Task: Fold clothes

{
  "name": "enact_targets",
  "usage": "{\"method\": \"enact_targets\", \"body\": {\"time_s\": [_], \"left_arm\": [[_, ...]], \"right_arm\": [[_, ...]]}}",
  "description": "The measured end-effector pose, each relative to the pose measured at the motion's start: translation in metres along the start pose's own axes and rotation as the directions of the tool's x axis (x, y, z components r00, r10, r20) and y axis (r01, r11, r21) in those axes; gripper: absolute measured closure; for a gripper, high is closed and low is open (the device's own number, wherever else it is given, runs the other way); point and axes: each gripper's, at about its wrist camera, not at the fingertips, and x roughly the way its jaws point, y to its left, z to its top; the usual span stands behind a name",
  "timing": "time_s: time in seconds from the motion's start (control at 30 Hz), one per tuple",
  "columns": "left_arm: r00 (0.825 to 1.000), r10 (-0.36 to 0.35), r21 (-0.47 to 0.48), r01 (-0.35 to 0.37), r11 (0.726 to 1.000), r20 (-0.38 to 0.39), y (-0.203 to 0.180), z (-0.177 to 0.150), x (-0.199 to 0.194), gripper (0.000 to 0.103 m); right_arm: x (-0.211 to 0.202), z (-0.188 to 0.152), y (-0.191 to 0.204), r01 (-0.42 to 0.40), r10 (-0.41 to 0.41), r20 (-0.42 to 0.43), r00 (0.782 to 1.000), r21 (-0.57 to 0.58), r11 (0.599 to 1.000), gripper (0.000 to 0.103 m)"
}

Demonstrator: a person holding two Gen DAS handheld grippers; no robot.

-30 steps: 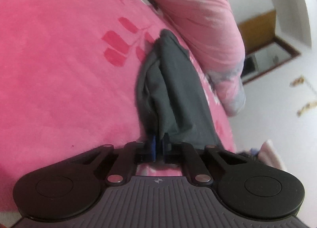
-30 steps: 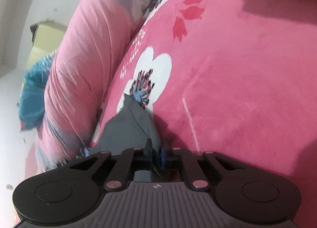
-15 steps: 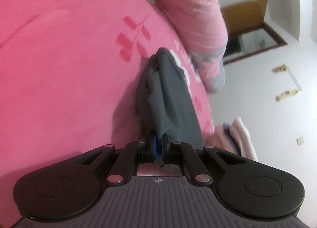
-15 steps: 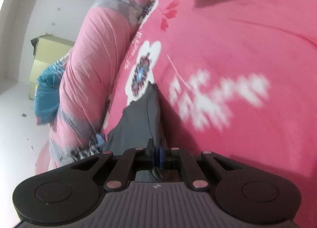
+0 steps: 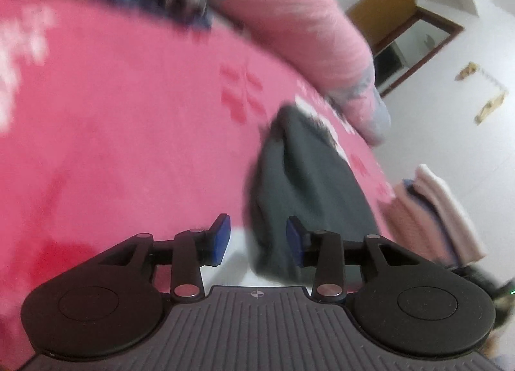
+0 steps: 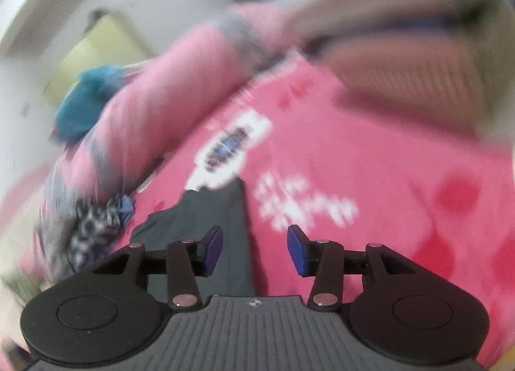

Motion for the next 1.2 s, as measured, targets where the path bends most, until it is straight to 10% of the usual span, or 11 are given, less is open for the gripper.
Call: {"method": "enact_targets", "body": {"time_s": [0.23,0.43,0.7,0.93,1.2], "left_arm": [[1.000,0.013,0.269,-0.005,0.963,-0.028,-0.054,-0.013,0.050,0.066],[0.996,0.040,0.263,-0.019,0.965,-0.074,-0.035,-0.023,0.067,0.068],[0.997,-0.058,0.315,0.070,0.946,-0.048,-0.055,0.005,0.056,0.066],[0.992,0.034,0.280,0.001,0.960,-0.119,-0.038,0.007,0.118,0.066],[0.998,-0.017,0.258,0.034,0.966,-0.067,-0.045,0.036,0.101,0.066]], "right_arm": [[0.041,-0.034,0.085,-0.009,-0.015,-0.046,0.999,-0.486,0.874,0.066],[0.085,-0.027,0.030,0.041,-0.102,-0.214,0.971,-0.274,0.961,0.075],[0.060,0.013,0.056,0.017,-0.046,-0.080,0.996,-0.328,0.944,0.074],[0.141,-0.006,0.036,0.013,-0.090,-0.200,0.976,-0.359,0.933,0.075],[0.129,0.031,0.051,-0.035,-0.018,-0.130,0.991,-0.396,0.917,0.074]]}}
